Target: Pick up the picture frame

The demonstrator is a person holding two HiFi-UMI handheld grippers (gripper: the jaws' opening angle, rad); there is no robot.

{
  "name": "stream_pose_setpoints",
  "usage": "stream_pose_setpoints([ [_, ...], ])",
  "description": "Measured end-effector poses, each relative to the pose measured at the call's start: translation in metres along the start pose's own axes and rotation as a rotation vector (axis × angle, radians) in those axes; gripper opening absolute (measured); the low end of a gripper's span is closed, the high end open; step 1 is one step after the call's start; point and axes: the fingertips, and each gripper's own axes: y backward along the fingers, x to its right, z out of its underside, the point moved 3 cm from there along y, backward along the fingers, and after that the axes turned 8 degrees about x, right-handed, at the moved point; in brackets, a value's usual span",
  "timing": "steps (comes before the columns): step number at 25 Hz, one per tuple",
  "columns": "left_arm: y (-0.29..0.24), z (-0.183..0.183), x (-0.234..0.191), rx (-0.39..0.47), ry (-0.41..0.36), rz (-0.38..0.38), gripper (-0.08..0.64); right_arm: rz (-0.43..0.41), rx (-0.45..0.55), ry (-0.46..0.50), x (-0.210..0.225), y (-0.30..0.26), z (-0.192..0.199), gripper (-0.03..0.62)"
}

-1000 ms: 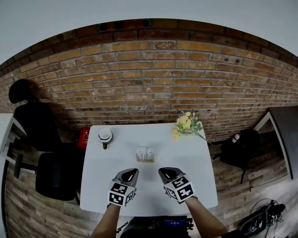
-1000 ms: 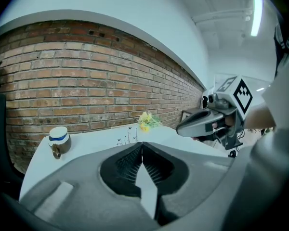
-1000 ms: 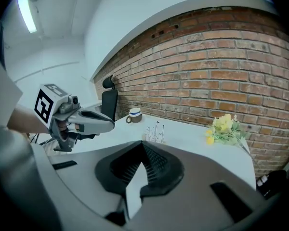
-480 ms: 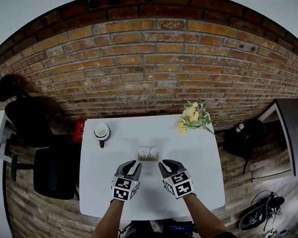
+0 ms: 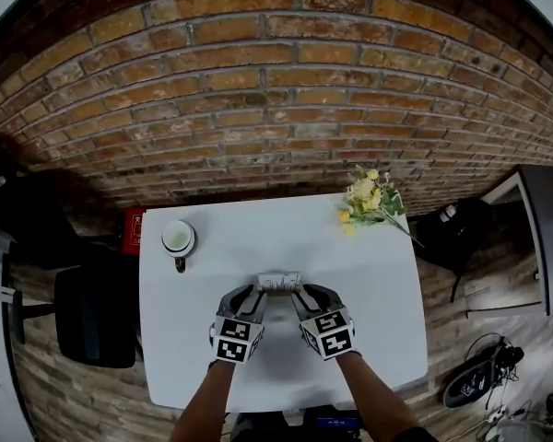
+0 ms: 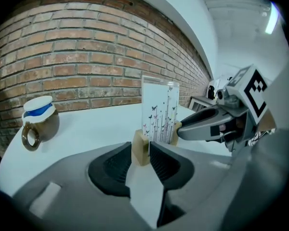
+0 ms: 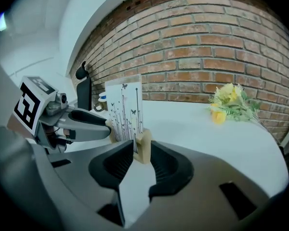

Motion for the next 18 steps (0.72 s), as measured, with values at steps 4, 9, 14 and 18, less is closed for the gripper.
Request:
stream_pose_setpoints([
  [4,-0.007,0.006,-0.002,-0.017,0.012,0.011,0.107,0.004,-0.006,-0.005,0.0,-0.008,0.004,0.12],
  [9,-0.012,0.011,0.002,-0.03,0.02,0.017,0.107,0.011,-0.013,-0.008,0.001,-0.012,0.008,0.098],
  [14,-0.012,0.011,0.002,-0.034,0.033,0.014,0.098,0.018,-0.019,0.003,0.001,-0.012,0.009,0.087],
  [18,-0.01,0.009,0.004,-0.038,0.035,0.012,0.089,0.02,-0.027,0.009,0.001,-0.01,0.008,0.08],
])
